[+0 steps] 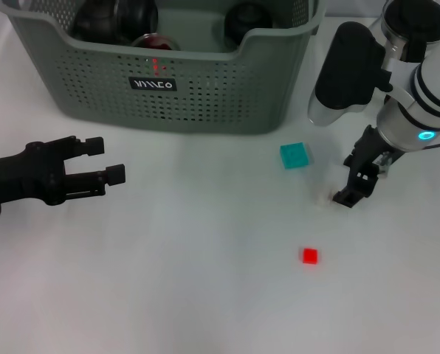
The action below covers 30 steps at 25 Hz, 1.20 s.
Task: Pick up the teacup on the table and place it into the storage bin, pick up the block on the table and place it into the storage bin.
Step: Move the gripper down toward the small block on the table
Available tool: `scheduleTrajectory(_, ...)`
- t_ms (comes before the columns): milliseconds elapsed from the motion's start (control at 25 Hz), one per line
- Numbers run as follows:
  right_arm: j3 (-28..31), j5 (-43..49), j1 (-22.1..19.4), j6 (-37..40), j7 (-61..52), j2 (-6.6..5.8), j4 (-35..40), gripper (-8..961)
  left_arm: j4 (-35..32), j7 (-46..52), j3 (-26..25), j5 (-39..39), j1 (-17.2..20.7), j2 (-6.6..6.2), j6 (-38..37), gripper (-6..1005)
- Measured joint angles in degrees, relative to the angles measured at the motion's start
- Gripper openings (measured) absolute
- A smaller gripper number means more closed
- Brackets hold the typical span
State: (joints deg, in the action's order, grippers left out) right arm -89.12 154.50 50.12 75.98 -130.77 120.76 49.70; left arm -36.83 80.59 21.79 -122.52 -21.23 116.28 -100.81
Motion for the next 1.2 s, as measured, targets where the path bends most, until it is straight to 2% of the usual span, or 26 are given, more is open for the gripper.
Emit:
scheduleTrajectory(240, 3.4, -2.35, -0.02, 4.72, 1.06, -0.47, 0.77, 710, 0.0, -0.09, 0.0, 0.0, 0.11, 0.0, 0.0, 860)
scheduleTrajectory(440, 7.24, -3.09, 0.93, 7.7, -2.66, -0.32, 0.79, 710, 0.0, -0.16, 0.05, 0.0, 0.02, 0.0, 0.0, 860)
scheduleTrajectory(760, 3.79, -3.63, 2.34, 7.94, -13.87, 0.03, 0.55, 711, 0.0, -0.25, 0.25, 0.0, -0.07, 0.01, 0.0, 860)
scheduleTrajectory(1200, -1.78, -5.09, 1.67, 1.65, -11.1, -0.04, 0.18, 710, 0.08, -0.29, 0.45, 0.0, -0.06, 0.09, 0.0, 860)
